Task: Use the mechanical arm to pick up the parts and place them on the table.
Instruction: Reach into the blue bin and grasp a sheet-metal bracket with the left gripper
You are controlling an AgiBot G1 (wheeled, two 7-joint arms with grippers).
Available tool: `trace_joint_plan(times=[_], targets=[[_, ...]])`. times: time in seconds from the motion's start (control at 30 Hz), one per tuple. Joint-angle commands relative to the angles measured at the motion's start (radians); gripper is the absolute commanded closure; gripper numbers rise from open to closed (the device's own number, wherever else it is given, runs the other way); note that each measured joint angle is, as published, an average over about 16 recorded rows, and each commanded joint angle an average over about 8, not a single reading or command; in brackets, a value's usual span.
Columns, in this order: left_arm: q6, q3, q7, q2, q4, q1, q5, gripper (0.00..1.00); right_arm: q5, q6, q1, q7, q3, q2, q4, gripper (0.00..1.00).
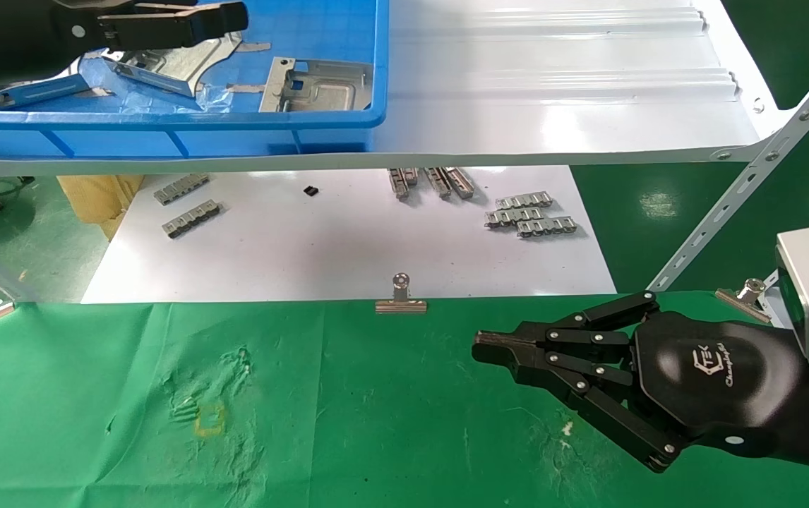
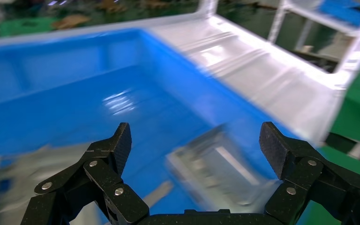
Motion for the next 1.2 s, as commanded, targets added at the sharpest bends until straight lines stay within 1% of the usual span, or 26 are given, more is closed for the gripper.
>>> trace_joint_plan(times=[0.03, 0.07, 0.1, 0.13, 0.17, 0.2, 0.33, 0.5, 0.6, 0.7, 0.87, 1.2], targets=[[-0.024, 0.018, 0.007, 0.014, 0.078, -0.042, 0.037, 0.49, 0.0, 0.0, 0.0, 0.0, 0.0, 0.0, 0.0, 0.24], [-0.036, 0.025, 0.01, 0.018, 0.104, -0.057, 0.05, 0.62, 0.0, 0.0, 0.0, 0.0, 0.0, 0.0, 0.0, 0.11], [-0.046, 0.029, 0.013, 0.021, 0.127, -0.07, 0.059, 0.74, 0.0, 0.0, 0.0, 0.0, 0.0, 0.0, 0.0, 0.02], [-0.057, 0.032, 0.018, 0.024, 0.148, -0.081, 0.065, 0.86, 0.0, 0.0, 0.0, 0.0, 0.0, 0.0, 0.0, 0.0], [-0.068, 0.034, 0.024, 0.028, 0.167, -0.091, 0.07, 0.95, 0.0, 0.0, 0.0, 0.0, 0.0, 0.0, 0.0, 0.0], [-0.079, 0.035, 0.031, 0.031, 0.184, -0.098, 0.074, 1.0, 0.0, 0.0, 0.0, 0.0, 0.0, 0.0, 0.0, 0.0], [-0.138, 0.041, 0.068, 0.046, 0.24, -0.117, 0.089, 1.0, 0.0, 0.0, 0.0, 0.0, 0.0, 0.0, 0.0, 0.0], [-0.254, 0.051, 0.108, 0.073, 0.291, -0.129, 0.11, 1.0, 0.0, 0.0, 0.0, 0.0, 0.0, 0.0, 0.0, 0.0], [-0.326, 0.058, 0.12, 0.094, 0.316, -0.132, 0.122, 1.0, 0.0, 0.0, 0.0, 0.0, 0.0, 0.0, 0.0, 0.0], [-0.372, 0.065, 0.123, 0.112, 0.334, -0.135, 0.134, 1.0, 0.0, 0.0, 0.0, 0.0, 0.0, 0.0, 0.0, 0.0], [-0.391, 0.075, 0.12, 0.125, 0.349, -0.144, 0.148, 1.0, 0.0, 0.0, 0.0, 0.0, 0.0, 0.0, 0.0, 0.0], [-0.375, 0.085, 0.102, 0.126, 0.37, -0.154, 0.163, 1.0, 0.0, 0.0, 0.0, 0.0, 0.0, 0.0, 0.0, 0.0]])
